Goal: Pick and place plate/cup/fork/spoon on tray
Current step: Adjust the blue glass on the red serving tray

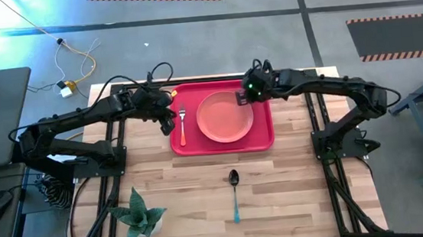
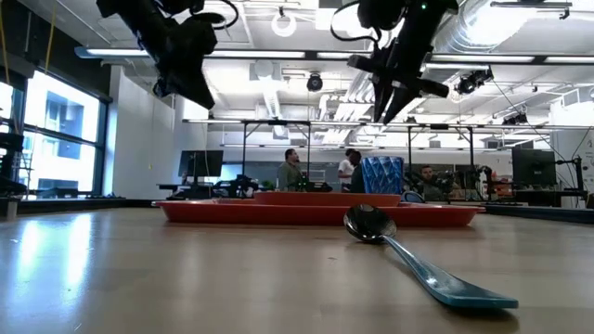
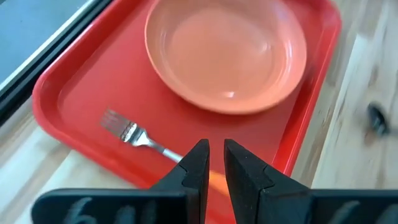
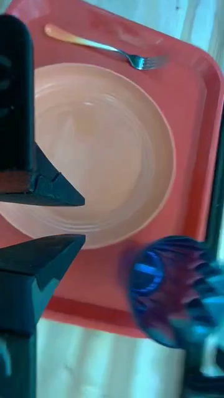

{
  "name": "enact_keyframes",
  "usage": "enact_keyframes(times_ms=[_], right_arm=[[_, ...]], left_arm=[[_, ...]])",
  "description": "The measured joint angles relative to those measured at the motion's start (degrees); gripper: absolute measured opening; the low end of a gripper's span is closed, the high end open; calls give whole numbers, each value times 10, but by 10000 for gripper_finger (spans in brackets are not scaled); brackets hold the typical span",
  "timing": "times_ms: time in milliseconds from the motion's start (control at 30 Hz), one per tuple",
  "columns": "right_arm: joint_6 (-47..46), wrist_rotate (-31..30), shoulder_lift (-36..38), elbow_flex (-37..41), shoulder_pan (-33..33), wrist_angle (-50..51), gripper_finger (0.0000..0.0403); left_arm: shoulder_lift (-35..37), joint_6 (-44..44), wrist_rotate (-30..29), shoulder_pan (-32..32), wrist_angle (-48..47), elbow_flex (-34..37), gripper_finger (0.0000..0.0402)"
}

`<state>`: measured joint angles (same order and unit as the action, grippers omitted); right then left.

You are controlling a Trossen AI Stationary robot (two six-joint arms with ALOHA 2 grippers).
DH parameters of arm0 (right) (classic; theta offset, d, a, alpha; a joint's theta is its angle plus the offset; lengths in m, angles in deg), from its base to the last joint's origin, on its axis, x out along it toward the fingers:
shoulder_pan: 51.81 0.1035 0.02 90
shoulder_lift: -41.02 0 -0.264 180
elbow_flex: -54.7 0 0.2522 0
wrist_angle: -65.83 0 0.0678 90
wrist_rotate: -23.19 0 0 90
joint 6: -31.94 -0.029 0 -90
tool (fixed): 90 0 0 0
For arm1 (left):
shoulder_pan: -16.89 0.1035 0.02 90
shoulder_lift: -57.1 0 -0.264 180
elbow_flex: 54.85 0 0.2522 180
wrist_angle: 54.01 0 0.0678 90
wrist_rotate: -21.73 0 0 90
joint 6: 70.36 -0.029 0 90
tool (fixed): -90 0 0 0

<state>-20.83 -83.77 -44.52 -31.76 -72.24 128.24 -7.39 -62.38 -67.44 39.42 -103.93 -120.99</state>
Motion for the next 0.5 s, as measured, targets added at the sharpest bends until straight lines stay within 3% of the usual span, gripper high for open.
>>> enact_keyframes(times_ms=[300,500], right_arm=[[203,63,6,-31,-93,-10,74],[318,88,6,-39,-142,-30,74]], left_arm=[[0,164,-5,0,95,0,40],[0,242,-52,0,128,0,40]])
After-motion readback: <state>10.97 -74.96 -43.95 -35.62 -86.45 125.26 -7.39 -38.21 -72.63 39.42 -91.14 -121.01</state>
